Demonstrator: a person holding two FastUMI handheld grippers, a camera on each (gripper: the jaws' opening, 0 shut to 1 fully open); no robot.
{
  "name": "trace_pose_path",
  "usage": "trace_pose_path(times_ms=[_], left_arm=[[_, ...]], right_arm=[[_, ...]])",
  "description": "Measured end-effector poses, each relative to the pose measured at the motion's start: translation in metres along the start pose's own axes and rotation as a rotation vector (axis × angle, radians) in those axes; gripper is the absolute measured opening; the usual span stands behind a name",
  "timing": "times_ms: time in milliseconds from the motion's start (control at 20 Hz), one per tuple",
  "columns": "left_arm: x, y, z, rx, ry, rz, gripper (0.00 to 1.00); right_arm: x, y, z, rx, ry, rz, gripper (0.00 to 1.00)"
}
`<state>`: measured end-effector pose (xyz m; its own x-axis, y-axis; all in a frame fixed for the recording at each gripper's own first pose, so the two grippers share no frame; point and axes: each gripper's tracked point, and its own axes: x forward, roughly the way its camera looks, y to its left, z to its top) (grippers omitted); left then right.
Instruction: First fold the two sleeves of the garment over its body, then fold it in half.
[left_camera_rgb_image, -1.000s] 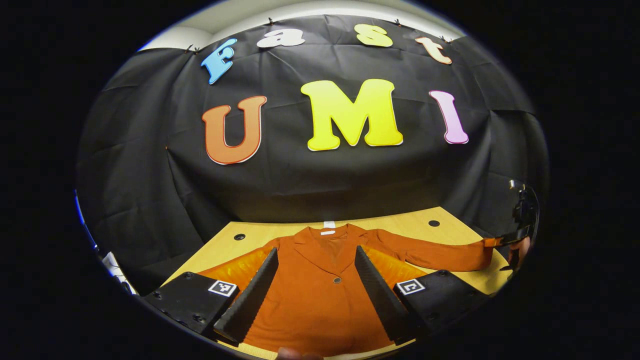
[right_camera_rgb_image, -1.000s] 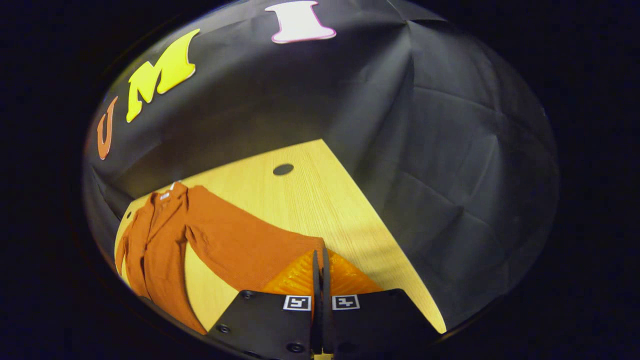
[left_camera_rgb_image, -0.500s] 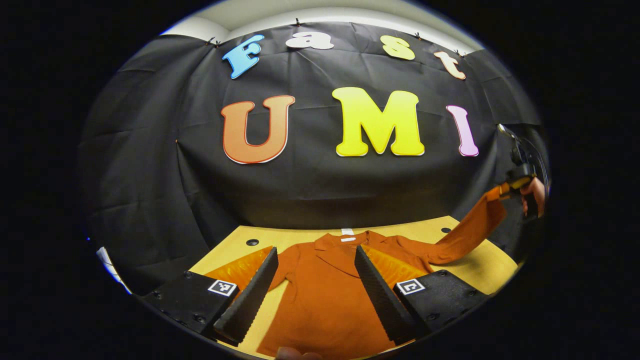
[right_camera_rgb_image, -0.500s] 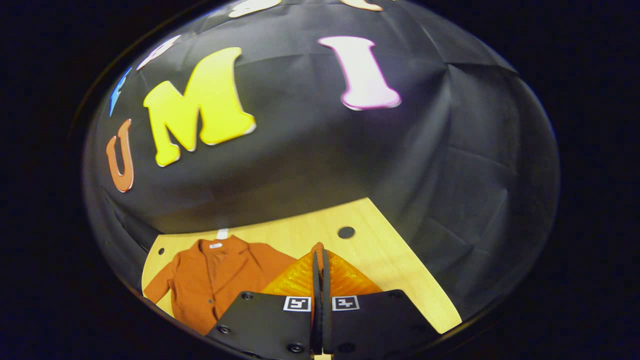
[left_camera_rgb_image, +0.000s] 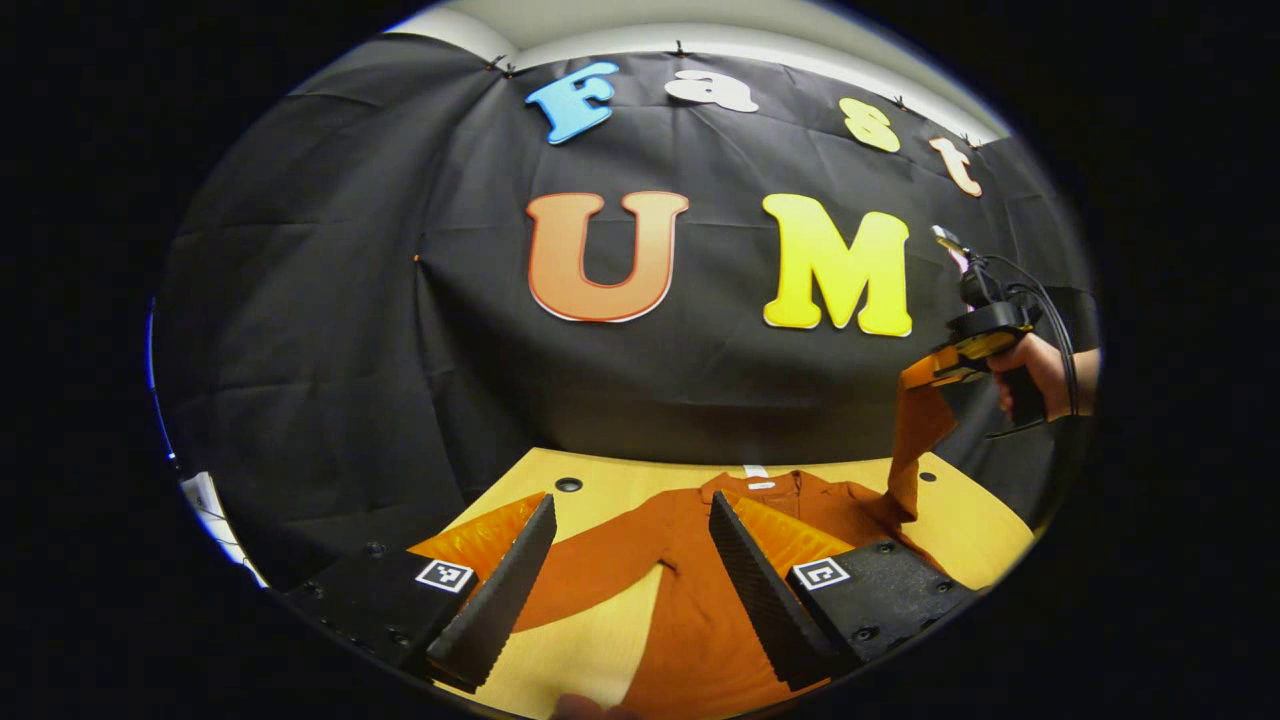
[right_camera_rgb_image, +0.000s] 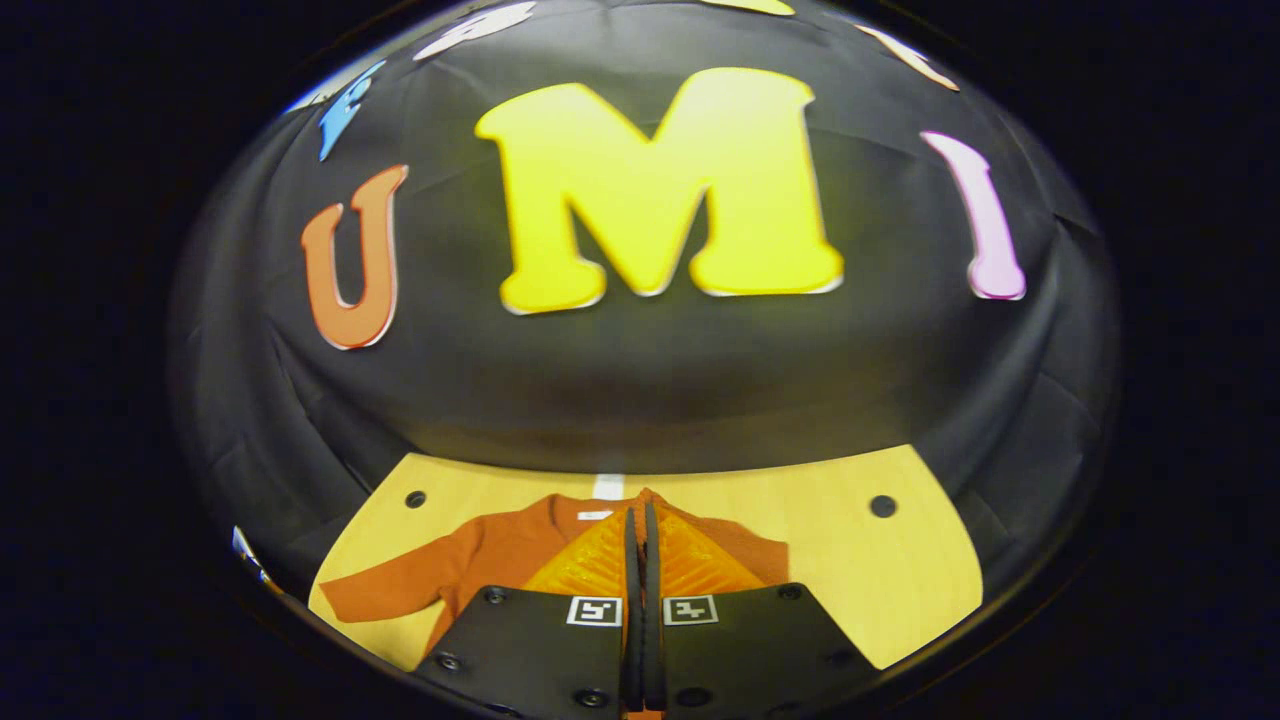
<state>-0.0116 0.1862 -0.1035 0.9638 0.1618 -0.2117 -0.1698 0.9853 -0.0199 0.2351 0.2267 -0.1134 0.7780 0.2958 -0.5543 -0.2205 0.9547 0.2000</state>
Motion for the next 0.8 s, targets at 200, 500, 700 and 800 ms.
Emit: trace_pose_path(times_ms=[200, 500, 700, 800], left_arm=[[-0.005, 0.044, -0.009, -0.02, 0.029, 0.032, 1.0], [-0.002, 0.081, -0.037, -0.042, 0.11, 0.056, 1.0], [0.007, 0.094, -0.047, -0.061, 0.145, 0.072, 1.0], [0.013, 0.099, -0.054, -0.064, 0.153, 0.082, 1.0]], right_arm=[[0.066, 0.091, -0.052, -0.084, 0.101, 0.08, 0.01], [0.145, 0.156, -0.141, -0.197, 0.271, 0.111, 0.0], [0.176, 0.176, -0.168, -0.207, 0.292, 0.117, 0.01], [0.183, 0.184, -0.178, -0.184, 0.3, 0.124, 0.05]])
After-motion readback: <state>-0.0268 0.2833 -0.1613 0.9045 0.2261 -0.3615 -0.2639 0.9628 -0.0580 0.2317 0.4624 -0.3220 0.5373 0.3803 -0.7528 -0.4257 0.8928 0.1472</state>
